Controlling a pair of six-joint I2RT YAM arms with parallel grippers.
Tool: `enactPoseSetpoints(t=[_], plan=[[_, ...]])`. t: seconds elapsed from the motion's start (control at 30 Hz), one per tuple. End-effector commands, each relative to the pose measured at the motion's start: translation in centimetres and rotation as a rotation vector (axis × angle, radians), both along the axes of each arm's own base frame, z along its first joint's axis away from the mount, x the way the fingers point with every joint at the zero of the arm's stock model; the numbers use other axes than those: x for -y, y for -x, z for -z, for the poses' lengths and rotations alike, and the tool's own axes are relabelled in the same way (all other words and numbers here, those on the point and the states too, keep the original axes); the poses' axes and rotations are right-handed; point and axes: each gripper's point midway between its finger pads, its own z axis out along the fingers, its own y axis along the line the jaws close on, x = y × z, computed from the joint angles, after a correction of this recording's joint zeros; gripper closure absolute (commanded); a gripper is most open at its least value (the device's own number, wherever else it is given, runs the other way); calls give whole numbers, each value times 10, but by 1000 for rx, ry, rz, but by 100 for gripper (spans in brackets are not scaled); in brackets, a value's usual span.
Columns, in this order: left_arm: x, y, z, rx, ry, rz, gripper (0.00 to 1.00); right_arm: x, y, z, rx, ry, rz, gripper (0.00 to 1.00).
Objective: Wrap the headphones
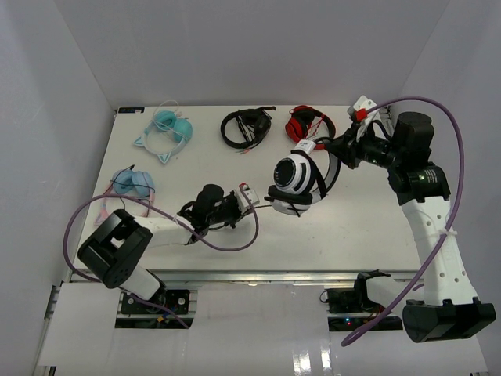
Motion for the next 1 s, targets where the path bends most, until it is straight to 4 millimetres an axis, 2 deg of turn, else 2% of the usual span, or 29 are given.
enactPoseSetpoints(t=[0.0, 0.1, 0.17, 0.3, 0.37, 0.5, 0.57, 0.67, 0.77, 0.83, 0.97], plan=[[-7, -16, 5, -78, -87, 42, 100, -10, 41, -12, 138, 85, -218, 92], [-14, -43, -10, -127, -75, 6, 100, -3, 57, 4, 201, 225, -284, 92], [-22, -61, -19, -165, -52, -29, 100, 6, 58, 21, 220, 308, -280, 92], [-21, -91, -73, -279, 59, -105, 100, 37, 44, 64, 288, 529, -179, 92], [-12, -91, -104, -357, 147, -79, 100, 53, 30, 76, 297, 599, -90, 92], [16, -66, -163, -535, 323, 54, 100, 60, 4, 85, 281, 622, 20, 92], [22, -55, -182, -577, 363, 97, 100, 60, -9, 85, 293, 634, 75, 92], [27, -34, -209, -611, 410, 143, 100, 49, -30, 76, 353, 638, 172, 92], [28, -12, -238, -668, 478, 189, 100, 52, -52, 79, 386, 691, 351, 92], [35, 4, -250, -717, 510, 229, 100, 50, -66, 62, 443, 651, 517, 92], [60, 46, -263, -762, 517, 317, 100, 48, -89, 53, 423, 543, 750, 92]])
